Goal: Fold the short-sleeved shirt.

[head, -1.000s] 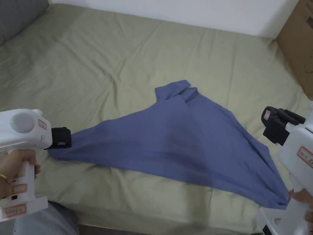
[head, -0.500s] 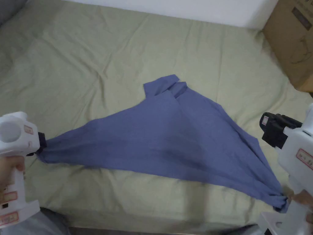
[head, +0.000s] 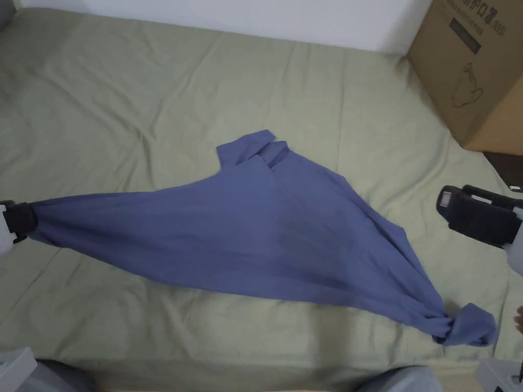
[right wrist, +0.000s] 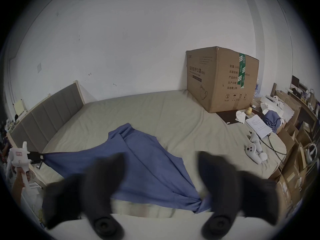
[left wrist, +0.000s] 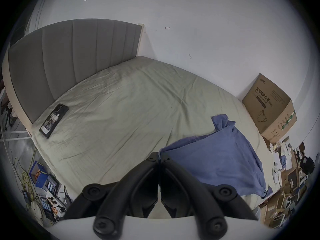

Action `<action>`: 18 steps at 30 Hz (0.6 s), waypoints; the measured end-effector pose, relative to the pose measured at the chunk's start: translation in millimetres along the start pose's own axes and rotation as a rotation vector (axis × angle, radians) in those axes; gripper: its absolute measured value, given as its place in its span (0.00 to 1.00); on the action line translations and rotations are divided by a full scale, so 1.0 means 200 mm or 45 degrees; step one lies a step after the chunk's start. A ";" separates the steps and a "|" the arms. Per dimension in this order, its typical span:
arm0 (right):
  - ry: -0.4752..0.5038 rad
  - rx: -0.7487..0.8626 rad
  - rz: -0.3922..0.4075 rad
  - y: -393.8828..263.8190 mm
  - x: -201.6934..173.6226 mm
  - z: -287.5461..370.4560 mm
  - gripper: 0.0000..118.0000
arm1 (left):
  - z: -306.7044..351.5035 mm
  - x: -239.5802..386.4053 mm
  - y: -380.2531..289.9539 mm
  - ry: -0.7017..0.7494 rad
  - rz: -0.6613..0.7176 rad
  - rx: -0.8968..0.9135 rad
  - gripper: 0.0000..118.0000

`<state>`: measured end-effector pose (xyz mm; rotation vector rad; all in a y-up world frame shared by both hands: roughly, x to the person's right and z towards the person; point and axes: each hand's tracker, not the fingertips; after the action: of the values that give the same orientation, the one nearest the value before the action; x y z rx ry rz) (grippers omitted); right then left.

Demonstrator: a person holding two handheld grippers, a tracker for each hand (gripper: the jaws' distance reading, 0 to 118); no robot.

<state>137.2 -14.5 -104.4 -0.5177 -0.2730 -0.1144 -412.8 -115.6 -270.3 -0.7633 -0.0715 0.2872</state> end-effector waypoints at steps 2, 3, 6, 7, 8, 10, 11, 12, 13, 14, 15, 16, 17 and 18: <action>-0.003 0.037 0.031 0.02 -0.01 -0.02 0.99 | -0.01 0.00 0.00 -0.003 0.001 -0.003 0.00; 0.007 0.018 0.046 0.08 -0.02 -0.03 1.00 | -0.01 0.00 0.00 0.000 0.001 -0.003 0.00; 0.042 -0.028 0.103 0.20 -0.06 -0.13 1.00 | -0.01 -0.01 -0.02 0.004 0.007 -0.003 0.00; 0.067 -0.045 0.115 0.23 -0.07 -0.19 1.00 | -0.01 -0.01 -0.02 0.000 0.013 0.000 0.00; 0.095 -0.073 0.122 0.28 -0.09 -0.26 1.00 | -0.01 -0.01 -0.03 -0.001 0.020 0.002 0.00; 0.129 -0.138 0.153 0.36 -0.14 -0.43 1.00 | 0.00 0.00 -0.04 -0.003 0.027 0.006 0.00; 0.140 -0.185 0.193 0.41 -0.19 -0.55 1.00 | 0.00 0.00 -0.04 -0.006 0.031 0.004 0.00; 0.150 -0.221 0.224 0.44 -0.21 -0.61 1.00 | 0.00 0.00 -0.04 -0.009 0.032 0.004 0.00; 0.155 -0.268 0.262 0.49 -0.27 -0.75 1.00 | 0.01 0.01 -0.04 -0.011 0.031 0.009 0.00; 0.154 -0.322 0.292 0.52 -0.31 -0.87 1.00 | 0.01 0.01 -0.04 -0.009 0.032 0.012 0.00; 0.160 -0.377 0.317 0.53 -0.36 -0.99 1.00 | 0.01 0.02 -0.04 -0.008 0.038 0.015 0.00; 0.160 -0.445 0.344 0.54 -0.41 -1.12 1.00 | 0.01 0.02 -0.04 -0.010 0.046 0.020 0.00; 0.144 -0.505 0.365 0.54 -0.45 -1.23 1.00 | 0.01 0.02 -0.03 -0.013 0.059 0.023 0.00; 0.147 -0.557 0.385 0.53 -0.50 -1.35 1.00 | 0.00 0.02 -0.03 -0.010 0.069 0.021 0.00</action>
<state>122.6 -54.3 -407.9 -0.9765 -0.0514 0.0933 -407.2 -118.3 -265.8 -0.7486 -0.0562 0.3420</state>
